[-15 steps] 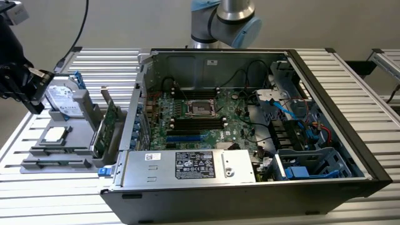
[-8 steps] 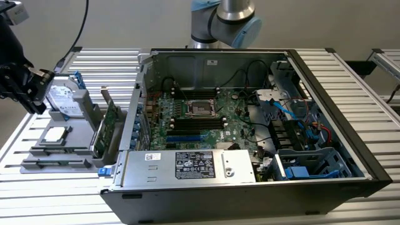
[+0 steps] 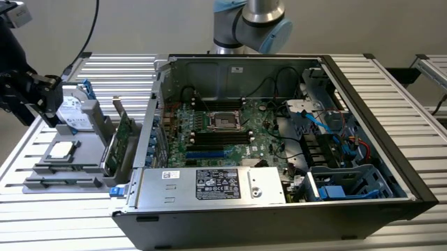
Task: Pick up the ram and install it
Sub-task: 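Pick up the ram and move it above insertion slot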
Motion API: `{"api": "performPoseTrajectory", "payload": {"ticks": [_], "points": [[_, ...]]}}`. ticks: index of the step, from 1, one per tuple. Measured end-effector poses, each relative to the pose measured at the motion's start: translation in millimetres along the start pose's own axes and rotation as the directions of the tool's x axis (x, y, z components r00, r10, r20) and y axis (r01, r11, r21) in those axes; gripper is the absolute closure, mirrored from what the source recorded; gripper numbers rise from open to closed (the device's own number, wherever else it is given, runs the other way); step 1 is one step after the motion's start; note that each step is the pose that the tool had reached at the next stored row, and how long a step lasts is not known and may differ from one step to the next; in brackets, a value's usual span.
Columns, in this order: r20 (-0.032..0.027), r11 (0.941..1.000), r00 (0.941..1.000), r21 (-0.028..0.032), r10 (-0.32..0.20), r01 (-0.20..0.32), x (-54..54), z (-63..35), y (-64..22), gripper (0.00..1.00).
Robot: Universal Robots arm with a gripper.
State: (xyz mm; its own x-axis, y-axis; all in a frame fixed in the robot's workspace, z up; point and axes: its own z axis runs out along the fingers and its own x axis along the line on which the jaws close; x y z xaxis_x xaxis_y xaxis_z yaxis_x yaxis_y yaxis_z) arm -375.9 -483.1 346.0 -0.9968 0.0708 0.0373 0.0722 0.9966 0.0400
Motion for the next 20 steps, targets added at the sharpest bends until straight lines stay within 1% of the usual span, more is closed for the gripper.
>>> {"api": "performPoseTrajectory", "payload": {"ticks": [8, 9, 12, 14, 16, 18, 20], "points": [[0.0001, 1.0000, 1.0000, -0.0001, -0.001, 0.001, 0.5, 0.3, 0.0, 0.52], [-0.0001, 1.0000, 1.0000, 0.0002, -0.009, 0.009, 1.1, 0.7, -0.1, 0.52], [-0.0025, 0.9981, 0.9981, 0.0022, -0.062, 0.062, 1.1, 1.3, -0.1, 0.52], [-0.0042, 0.9952, 0.9952, 0.0035, -0.097, 0.097, 1.0, 1.9, -0.1, 0.52], [-0.0057, 0.9909, 0.9909, 0.0047, -0.134, 0.134, 1.0, 2.7, -0.2, 0.52], [-0.0073, 0.9855, 0.9855, 0.0057, -0.170, 0.170, 0.9, 3.6, -0.2, 0.52], [-0.0090, 0.9787, 0.9787, 0.0068, -0.205, 0.205, 0.9, 4.2, -0.2, 0.52]]}}
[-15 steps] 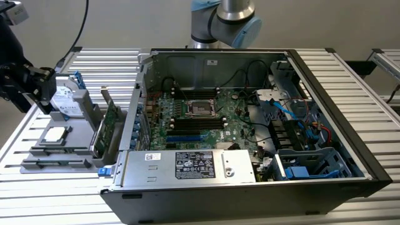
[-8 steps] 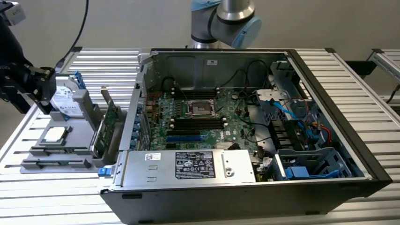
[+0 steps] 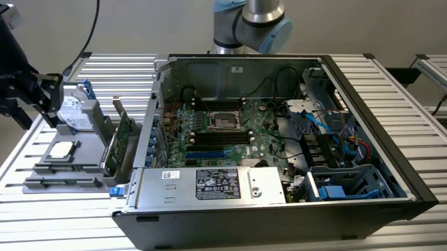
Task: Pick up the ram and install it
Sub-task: 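Pick up the ram and move it above insertion slot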
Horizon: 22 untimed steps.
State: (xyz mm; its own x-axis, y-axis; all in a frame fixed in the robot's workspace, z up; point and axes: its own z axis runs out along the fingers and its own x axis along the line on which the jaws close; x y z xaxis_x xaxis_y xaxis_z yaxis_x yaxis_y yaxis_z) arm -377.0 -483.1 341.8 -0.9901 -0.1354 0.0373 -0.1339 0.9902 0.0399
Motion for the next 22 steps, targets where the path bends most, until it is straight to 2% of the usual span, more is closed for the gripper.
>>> {"api": "performPoseTrajectory", "payload": {"ticks": [3, 6, 11, 16, 22], "points": [[-0.0023, 0.9985, 0.9985, 0.0020, -0.056, 0.056, 0.0, 0.9, 0.0, 0.52], [-0.0045, 0.9940, 0.9940, 0.0037, -0.109, 0.109, 0.0, 1.8, 0.0, 0.52], [-0.0086, 0.9799, 0.9799, 0.0065, -0.199, 0.199, -0.1, 3.8, -0.1, 0.52], [-0.0130, 0.9580, 0.9580, 0.0090, -0.286, 0.287, -0.2, 6.1, -0.2, 0.52], [-0.0184, 0.9210, 0.9209, 0.0113, -0.389, 0.390, -0.3, 8.9, -0.3, 0.52]]}}
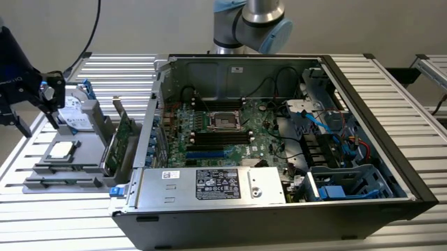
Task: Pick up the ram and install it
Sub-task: 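Pick up the ram and move it above insertion slot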
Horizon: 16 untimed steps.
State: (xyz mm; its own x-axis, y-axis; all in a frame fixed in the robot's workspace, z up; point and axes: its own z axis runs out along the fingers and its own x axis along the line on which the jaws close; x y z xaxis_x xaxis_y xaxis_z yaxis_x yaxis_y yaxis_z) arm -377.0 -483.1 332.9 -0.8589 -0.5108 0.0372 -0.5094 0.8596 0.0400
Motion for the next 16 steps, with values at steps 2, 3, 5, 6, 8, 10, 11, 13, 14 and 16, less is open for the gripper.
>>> {"api": "performPoseTrajectory", "payload": {"ticks": [2, 3, 5, 6, 8, 10, 11, 13, 14, 16], "points": [[-0.0015, 0.9993, 0.9993, 0.0013, -0.037, 0.037, 0.0, 1.0, 0.0, 0.52], [-0.0022, 0.9985, 0.9985, 0.0020, -0.055, 0.055, -0.1, 1.5, 0.0, 0.52], [-0.0038, 0.9958, 0.9958, 0.0033, -0.091, 0.091, -0.1, 2.6, -0.1, 0.52], [-0.0046, 0.9940, 0.9940, 0.0038, -0.109, 0.109, -0.1, 3.2, -0.1, 0.52], [-0.0062, 0.9894, 0.9894, 0.0050, -0.145, 0.145, -0.1, 4.6, -0.2, 0.52], [-0.0078, 0.9836, 0.9836, 0.0061, -0.180, 0.180, -0.2, 6.1, -0.3, 0.52], [-0.0086, 0.9802, 0.9802, 0.0066, -0.198, 0.198, -0.2, 7.0, -0.3, 0.52], [-0.0101, 0.9721, 0.9721, 0.0078, -0.234, 0.234, -0.3, 8.9, -0.3, 0.52], [-0.0109, 0.9677, 0.9677, 0.0083, -0.252, 0.252, -0.4, 9.7, -0.4, 0.52], [-0.0126, 0.9580, 0.9580, 0.0093, -0.286, 0.287, -0.4, 11.5, -0.5, 0.52]]}}
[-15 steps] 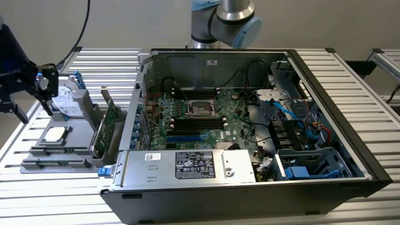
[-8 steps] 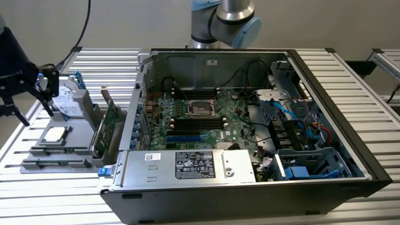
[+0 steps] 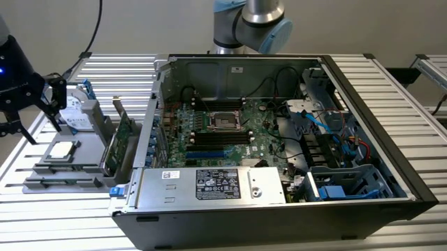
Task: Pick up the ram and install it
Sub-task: 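Pick up the ram and move it above insertion slot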
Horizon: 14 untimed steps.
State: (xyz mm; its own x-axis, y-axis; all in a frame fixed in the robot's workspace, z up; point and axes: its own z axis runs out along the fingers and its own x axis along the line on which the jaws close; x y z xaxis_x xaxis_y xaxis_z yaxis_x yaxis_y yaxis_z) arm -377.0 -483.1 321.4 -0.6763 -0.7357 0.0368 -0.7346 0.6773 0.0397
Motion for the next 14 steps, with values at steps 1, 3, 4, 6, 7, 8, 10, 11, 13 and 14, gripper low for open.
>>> {"api": "performPoseTrajectory", "payload": {"ticks": [1, 3, 4, 6, 7, 8, 10, 11, 13, 14], "points": [[-0.0005, 0.9998, 0.9998, 0.0007, -0.018, 0.018, 0.0, 1.0, 0.0, 0.52], [-0.0010, 0.9985, 0.9985, 0.0016, -0.054, 0.054, -0.1, 3.2, -0.1, 0.52], [-0.0009, 0.9973, 0.9973, 0.0022, -0.073, 0.073, -0.2, 4.5, -0.1, 0.52], [-0.0010, 0.9941, 0.9941, 0.0031, -0.109, 0.109, -0.3, 6.8, -0.2, 0.52], [-0.0009, 0.9919, 0.9920, 0.0035, -0.127, 0.127, -0.3, 8.0, -0.3, 0.52], [-0.0008, 0.9894, 0.9894, 0.0040, -0.145, 0.145, -0.3, 9.2, -0.3, 0.52], [-0.0004, 0.9836, 0.9836, 0.0047, -0.181, 0.181, -0.4, 11.4, -0.4, 0.52], [-0.0011, 0.9798, 0.9798, 0.0053, -0.200, 0.200, -0.4, 12.3, -0.5, 0.52], [-0.0030, 0.9720, 0.9720, 0.0061, -0.235, 0.235, -0.5, 13.0, -0.5, 0.52], [-0.0039, 0.9676, 0.9677, 0.0066, -0.252, 0.252, -0.5, 13.1, -0.5, 0.52]]}}
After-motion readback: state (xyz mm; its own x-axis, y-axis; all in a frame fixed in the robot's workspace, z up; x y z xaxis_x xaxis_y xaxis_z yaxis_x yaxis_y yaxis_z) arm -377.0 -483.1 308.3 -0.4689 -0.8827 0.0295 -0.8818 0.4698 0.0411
